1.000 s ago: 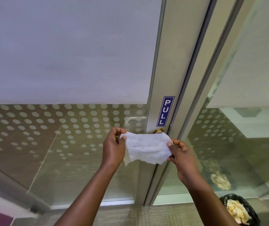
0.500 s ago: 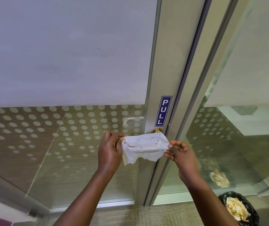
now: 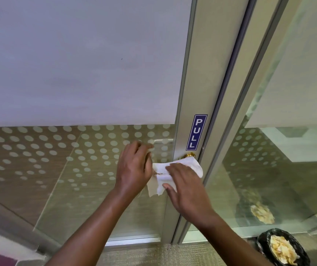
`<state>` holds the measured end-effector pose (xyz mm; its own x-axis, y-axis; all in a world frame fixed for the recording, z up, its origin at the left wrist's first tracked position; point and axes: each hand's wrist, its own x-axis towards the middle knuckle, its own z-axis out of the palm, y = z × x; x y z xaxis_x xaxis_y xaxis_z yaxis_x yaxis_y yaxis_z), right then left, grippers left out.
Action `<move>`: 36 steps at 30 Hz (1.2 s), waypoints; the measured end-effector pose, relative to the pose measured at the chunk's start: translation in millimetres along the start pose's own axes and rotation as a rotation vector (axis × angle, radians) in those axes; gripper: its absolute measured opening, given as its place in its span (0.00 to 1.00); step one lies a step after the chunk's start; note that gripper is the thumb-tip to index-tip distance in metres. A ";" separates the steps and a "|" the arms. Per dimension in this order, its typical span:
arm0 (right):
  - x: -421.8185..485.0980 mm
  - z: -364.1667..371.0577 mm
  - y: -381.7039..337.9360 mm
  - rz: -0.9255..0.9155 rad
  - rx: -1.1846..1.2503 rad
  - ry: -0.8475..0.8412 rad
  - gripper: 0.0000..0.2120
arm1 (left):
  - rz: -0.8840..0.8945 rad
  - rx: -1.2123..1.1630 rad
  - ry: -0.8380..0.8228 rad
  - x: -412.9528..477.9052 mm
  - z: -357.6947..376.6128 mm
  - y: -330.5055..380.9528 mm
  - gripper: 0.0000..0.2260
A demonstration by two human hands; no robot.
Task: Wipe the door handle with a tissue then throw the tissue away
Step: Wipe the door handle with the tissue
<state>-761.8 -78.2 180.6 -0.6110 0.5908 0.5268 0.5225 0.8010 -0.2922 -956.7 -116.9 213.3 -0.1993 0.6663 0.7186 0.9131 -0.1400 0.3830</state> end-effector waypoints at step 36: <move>60.6 59.4 -39.5 0.136 -0.321 0.001 0.12 | 0.920 0.718 0.176 128.4 6.6 9.3 0.29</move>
<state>-854.8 -68.2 176.6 -0.5224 0.6896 0.5016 0.7597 0.6435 -0.0936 -971.5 -27.8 305.3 0.6432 0.4116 0.6456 0.7186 -0.0334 -0.6946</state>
